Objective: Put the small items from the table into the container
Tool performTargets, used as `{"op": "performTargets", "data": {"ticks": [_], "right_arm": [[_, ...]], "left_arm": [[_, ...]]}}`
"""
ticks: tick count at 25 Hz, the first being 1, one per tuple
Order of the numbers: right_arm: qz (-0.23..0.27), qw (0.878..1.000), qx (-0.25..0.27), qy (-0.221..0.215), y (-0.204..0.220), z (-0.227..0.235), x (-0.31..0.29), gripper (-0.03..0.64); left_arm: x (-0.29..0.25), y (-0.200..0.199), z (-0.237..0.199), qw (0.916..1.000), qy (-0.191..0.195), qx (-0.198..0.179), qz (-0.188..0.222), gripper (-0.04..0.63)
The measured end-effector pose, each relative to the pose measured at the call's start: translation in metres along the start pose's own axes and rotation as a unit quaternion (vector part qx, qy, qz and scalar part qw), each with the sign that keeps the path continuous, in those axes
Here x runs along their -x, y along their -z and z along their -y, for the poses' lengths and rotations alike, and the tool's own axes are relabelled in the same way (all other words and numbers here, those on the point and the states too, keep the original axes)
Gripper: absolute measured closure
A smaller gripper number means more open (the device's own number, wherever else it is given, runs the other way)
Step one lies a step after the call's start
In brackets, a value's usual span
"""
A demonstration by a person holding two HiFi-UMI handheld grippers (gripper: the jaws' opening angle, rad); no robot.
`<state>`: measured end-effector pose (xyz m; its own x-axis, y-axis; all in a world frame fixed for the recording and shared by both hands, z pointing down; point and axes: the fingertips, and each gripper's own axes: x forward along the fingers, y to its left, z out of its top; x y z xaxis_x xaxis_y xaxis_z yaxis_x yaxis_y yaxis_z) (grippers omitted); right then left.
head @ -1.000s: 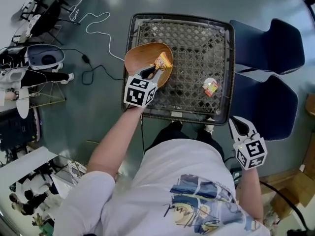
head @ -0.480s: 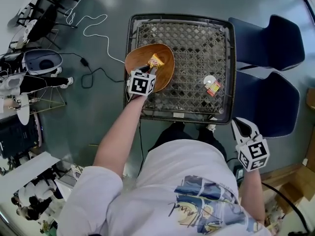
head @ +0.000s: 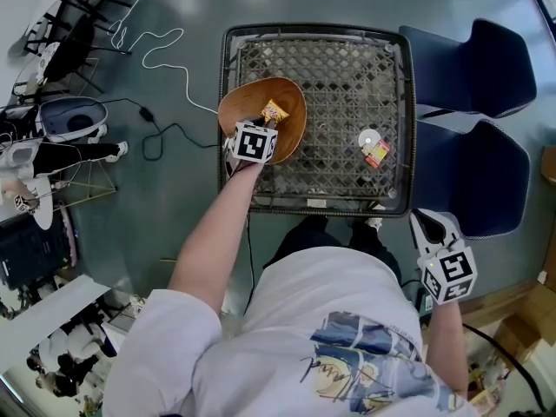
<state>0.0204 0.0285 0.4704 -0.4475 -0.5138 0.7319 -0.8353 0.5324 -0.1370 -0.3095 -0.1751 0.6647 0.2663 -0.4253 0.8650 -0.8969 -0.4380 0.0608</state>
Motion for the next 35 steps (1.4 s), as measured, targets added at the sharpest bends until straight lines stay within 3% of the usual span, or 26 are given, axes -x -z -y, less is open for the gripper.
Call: {"op": "performTargets", "data": {"ticks": [6,12,20,28,35], "right_arm": [[0.000,1.000,-0.002,0.000,0.002,-0.001,-0.001,0.604],[-0.003,1.000,0.000,-0.002,0.002,-0.001,-0.002,0.604],[0.009,1.000,0.004,-0.004,-0.002,0.000,0.004,0.604],[0.016,1.000,0.012,-0.018,0.001,0.017,0.014,0.604],[0.025,0.999,0.018,-0.025,0.013,0.043,0.046,0.606]], "left_arm": [[-0.011,0.011,0.001,0.9999,0.002,-0.006,-0.013,0.525],[-0.008,0.007,0.007,0.9999,0.015,-0.008,0.000,0.520],[0.059,-0.025,0.024,0.9963,0.028,-0.009,0.080,0.511],[0.107,-0.036,0.119,0.9885,0.090,-0.045,0.112,0.511],[0.130,-0.040,0.214,0.9822,0.136,-0.043,0.122,0.511]]}}
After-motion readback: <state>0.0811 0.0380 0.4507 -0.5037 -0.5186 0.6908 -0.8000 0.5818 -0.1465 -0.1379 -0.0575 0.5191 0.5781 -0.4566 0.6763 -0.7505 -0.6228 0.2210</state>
